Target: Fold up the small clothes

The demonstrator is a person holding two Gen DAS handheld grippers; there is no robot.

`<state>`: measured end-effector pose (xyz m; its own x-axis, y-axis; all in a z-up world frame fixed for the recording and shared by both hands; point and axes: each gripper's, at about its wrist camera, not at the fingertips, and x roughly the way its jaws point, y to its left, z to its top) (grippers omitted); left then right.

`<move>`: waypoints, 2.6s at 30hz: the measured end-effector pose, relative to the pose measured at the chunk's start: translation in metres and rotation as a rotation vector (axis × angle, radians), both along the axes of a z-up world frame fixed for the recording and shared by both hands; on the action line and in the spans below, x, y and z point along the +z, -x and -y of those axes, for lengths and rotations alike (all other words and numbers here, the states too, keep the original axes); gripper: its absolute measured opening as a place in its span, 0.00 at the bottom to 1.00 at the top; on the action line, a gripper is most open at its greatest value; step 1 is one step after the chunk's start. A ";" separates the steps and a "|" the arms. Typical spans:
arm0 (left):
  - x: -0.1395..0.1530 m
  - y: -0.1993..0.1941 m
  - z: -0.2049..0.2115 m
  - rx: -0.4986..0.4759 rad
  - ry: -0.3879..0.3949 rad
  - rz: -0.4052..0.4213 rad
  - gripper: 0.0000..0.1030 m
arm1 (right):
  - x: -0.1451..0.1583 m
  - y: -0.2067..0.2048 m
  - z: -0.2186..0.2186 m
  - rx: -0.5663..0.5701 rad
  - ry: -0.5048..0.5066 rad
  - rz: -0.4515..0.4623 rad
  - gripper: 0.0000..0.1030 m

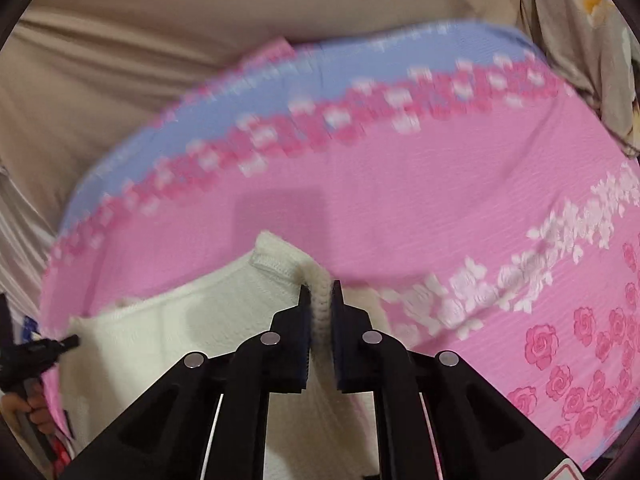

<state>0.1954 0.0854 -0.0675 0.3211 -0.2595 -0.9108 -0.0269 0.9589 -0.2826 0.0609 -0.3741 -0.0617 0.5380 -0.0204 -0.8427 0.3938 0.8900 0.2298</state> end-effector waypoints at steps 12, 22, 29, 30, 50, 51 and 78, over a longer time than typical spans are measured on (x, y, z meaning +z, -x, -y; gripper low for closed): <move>0.045 0.047 0.021 0.016 -0.104 0.119 0.32 | 0.048 0.038 -0.073 0.132 0.071 0.077 0.22; -0.004 0.137 0.098 -0.268 -0.225 0.016 0.34 | -0.014 0.064 -0.181 0.560 0.007 -0.055 0.09; -0.008 0.140 0.012 -0.161 -0.132 -0.060 0.34 | -0.007 0.148 0.002 0.049 -0.129 -0.103 0.00; -0.011 0.137 0.008 -0.161 -0.116 -0.074 0.34 | -0.005 0.158 0.011 -0.033 -0.065 -0.150 0.00; -0.008 0.156 0.007 -0.156 -0.138 -0.048 0.36 | 0.007 0.129 -0.132 0.261 0.071 -0.247 0.05; -0.010 0.161 0.009 -0.144 -0.152 -0.053 0.36 | 0.014 0.134 -0.119 0.243 0.069 -0.233 0.10; -0.023 0.166 0.039 -0.201 -0.257 -0.062 0.49 | 0.006 0.076 -0.197 0.514 0.057 -0.132 0.16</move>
